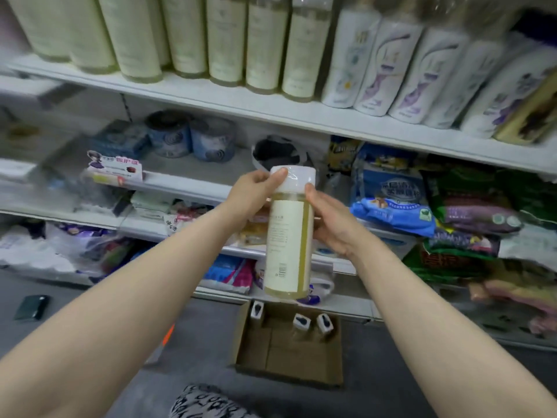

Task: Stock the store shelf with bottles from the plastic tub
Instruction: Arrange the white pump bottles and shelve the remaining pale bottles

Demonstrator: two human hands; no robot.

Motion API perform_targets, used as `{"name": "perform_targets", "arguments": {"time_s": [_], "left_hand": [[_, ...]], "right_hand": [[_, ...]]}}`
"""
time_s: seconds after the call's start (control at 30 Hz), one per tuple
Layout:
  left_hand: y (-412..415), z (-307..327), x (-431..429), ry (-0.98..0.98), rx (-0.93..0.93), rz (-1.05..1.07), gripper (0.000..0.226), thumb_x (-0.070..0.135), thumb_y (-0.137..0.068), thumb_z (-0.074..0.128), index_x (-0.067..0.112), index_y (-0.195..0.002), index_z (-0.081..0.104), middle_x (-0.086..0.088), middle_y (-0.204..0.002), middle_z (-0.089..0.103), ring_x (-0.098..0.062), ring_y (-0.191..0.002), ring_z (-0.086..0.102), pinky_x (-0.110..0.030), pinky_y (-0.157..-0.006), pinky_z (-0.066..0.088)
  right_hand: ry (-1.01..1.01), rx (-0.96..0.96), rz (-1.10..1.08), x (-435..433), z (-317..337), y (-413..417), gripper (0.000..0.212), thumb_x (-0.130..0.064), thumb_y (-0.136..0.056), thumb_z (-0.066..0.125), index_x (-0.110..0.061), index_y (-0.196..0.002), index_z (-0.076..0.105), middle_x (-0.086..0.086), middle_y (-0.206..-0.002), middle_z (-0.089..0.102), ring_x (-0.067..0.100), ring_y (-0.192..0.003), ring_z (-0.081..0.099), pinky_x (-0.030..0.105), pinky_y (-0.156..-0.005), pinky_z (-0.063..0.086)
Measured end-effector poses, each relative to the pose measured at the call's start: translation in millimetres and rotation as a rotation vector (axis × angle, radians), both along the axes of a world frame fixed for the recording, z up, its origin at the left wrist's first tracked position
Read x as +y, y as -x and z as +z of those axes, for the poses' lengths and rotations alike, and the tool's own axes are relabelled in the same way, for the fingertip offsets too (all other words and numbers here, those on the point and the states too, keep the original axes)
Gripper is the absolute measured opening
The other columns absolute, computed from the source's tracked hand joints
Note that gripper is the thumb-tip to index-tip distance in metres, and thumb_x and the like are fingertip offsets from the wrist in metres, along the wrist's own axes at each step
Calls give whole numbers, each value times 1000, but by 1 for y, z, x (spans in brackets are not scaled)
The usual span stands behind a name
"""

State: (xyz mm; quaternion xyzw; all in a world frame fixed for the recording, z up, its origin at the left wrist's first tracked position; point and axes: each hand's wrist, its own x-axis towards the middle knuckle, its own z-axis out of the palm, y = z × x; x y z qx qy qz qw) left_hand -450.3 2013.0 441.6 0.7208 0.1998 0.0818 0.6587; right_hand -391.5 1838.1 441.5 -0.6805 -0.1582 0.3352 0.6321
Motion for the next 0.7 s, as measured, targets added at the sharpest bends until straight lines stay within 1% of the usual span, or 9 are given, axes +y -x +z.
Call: {"name": "perform_targets", "arguments": {"time_s": [0.07, 0.2, 0.3, 0.4, 0.47, 0.53, 0.6, 0.63, 0.7], "left_hand": [[2, 11, 10, -11, -8, 4, 36, 60, -87, 60, 29, -103, 64, -1, -108, 72, -22, -97, 70, -43, -89, 57], [7, 37, 37, -48, -59, -18, 51, 64, -85, 60, 22, -115, 64, -1, -108, 73, -21, -99, 70, -45, -93, 55], [10, 56, 62, -48, -84, -31, 69, 73, -74, 63, 22, -120, 64, 0, -109, 73, -21, -101, 70, -47, -94, 54], [11, 72, 91, -52, -101, -30, 81, 80, -63, 65, 24, -121, 64, -1, -111, 73, -23, -103, 69, -47, -95, 54], [15, 86, 107, -38, -115, -44, 73, 72, -74, 67, 20, -124, 62, -4, -111, 73, -22, -101, 71, -44, -92, 56], [16, 95, 128, -5, -138, -62, 52, 51, -91, 63, 13, -127, 60, -7, -109, 73, -20, -95, 73, -32, -82, 60], [17, 101, 152, -15, -167, -76, 40, 36, -97, 59, 11, -128, 59, -8, -111, 72, -16, -95, 73, -22, -73, 58], [17, 103, 160, -23, -186, -89, 38, 32, -98, 59, 11, -130, 59, -8, -114, 72, -15, -97, 72, -22, -74, 58], [16, 107, 181, -41, -226, -133, 42, 29, -96, 63, 11, -134, 56, -8, -118, 70, -18, -104, 70, -30, -86, 58]], "right_hand": [[-11, -18, 16, 9, 12, 1, 45, -49, -97, 53, -15, -125, 62, 0, -99, 76, 18, -98, 72, 35, -80, 58], [-23, -76, -5, 39, 37, 2, 65, -59, -84, 60, -13, -129, 60, 5, -106, 75, 22, -100, 71, 35, -77, 57], [-54, -118, -10, 65, 52, 1, 61, -57, -89, 59, -12, -129, 60, 9, -113, 74, 25, -101, 72, 35, -77, 57], [-89, -153, -29, 92, 67, 2, 53, -52, -95, 56, -10, -128, 59, 10, -112, 74, 24, -96, 72, 34, -73, 57], [-114, -177, -35, 110, 76, 2, 55, -53, -94, 59, -12, -130, 58, 10, -114, 73, 26, -100, 72, 35, -74, 57], [-130, -194, -64, 131, 87, 2, 56, -54, -91, 61, -13, -130, 58, 10, -114, 73, 28, -102, 72, 34, -75, 57], [-151, -210, -101, 156, 99, 2, 59, -55, -87, 63, -13, -127, 59, 11, -112, 74, 28, -100, 72, 33, -71, 56], [-168, -219, -120, 165, 102, 0, 60, -56, -85, 64, -12, -126, 60, 11, -111, 74, 28, -99, 72, 32, -70, 56], [-204, -251, -160, 186, 109, -3, 55, -52, -88, 64, -11, -124, 61, 10, -111, 74, 27, -99, 72, 32, -71, 56]]}}
